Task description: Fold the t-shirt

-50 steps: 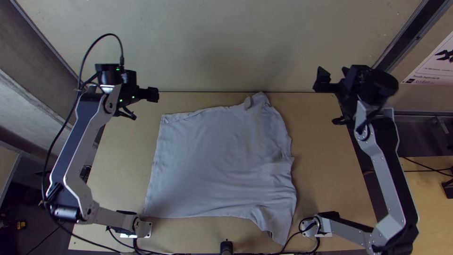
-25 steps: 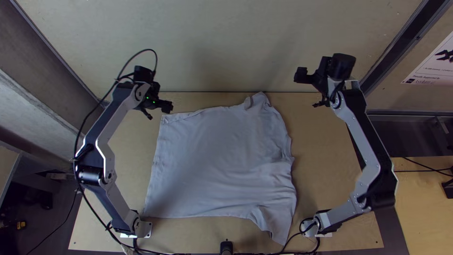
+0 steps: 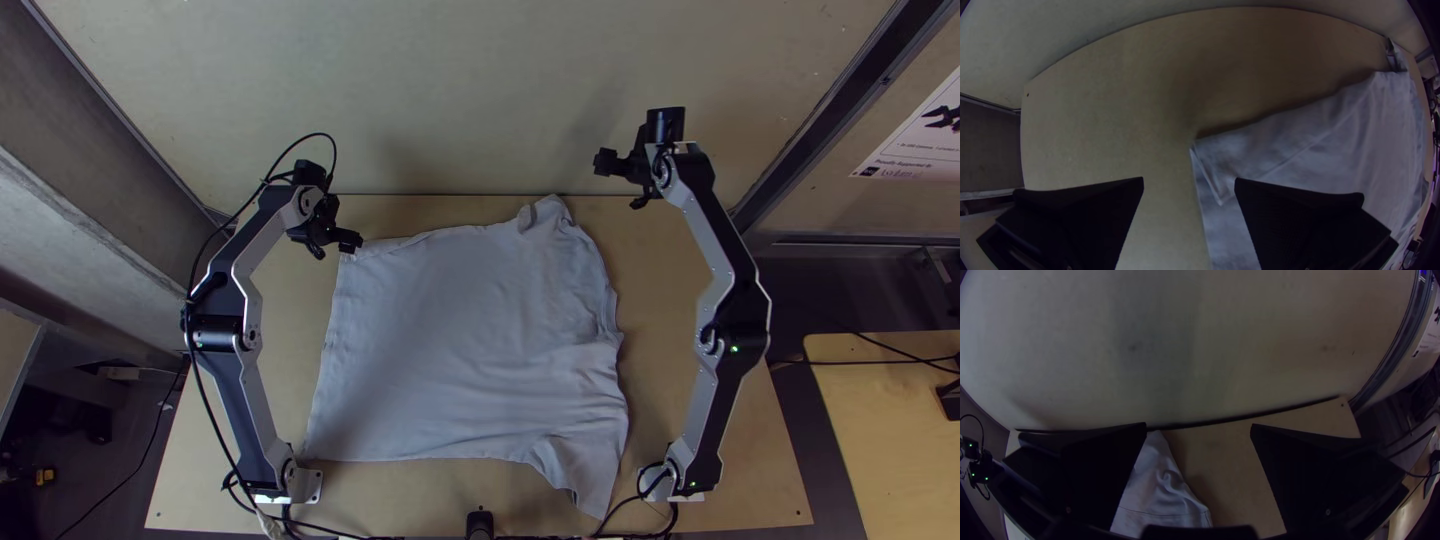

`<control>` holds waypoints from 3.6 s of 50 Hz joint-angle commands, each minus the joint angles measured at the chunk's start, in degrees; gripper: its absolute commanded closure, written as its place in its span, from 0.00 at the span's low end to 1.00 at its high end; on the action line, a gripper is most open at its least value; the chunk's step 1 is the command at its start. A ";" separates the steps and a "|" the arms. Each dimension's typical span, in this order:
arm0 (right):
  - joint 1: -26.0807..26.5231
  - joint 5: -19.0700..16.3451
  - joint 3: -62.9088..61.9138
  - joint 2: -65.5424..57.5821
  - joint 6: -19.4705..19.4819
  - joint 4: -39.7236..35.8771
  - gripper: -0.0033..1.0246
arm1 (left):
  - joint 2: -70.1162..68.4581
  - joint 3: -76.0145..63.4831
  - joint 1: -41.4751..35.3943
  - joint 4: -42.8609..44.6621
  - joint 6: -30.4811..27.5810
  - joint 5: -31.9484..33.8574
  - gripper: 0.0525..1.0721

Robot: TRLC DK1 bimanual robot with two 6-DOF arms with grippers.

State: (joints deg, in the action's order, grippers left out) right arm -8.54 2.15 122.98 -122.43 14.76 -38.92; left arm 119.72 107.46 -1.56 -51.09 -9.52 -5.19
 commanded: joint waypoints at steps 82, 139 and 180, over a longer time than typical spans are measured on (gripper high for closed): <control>-6.67 0.04 10.62 -23.55 2.64 -10.30 0.25 | 9.13 6.36 -1.34 0.20 3.28 2.64 0.97; -0.78 0.22 11.23 -20.30 1.58 3.50 0.97 | 15.89 22.44 0.07 1.08 13.65 6.69 0.97; -3.15 -0.83 10.53 -15.73 1.41 5.17 0.97 | 10.88 21.04 2.53 -3.23 18.31 10.64 0.97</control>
State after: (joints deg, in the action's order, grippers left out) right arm -11.35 1.50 133.97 -142.37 16.05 -33.61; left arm 135.41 129.12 2.39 -53.06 8.60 3.90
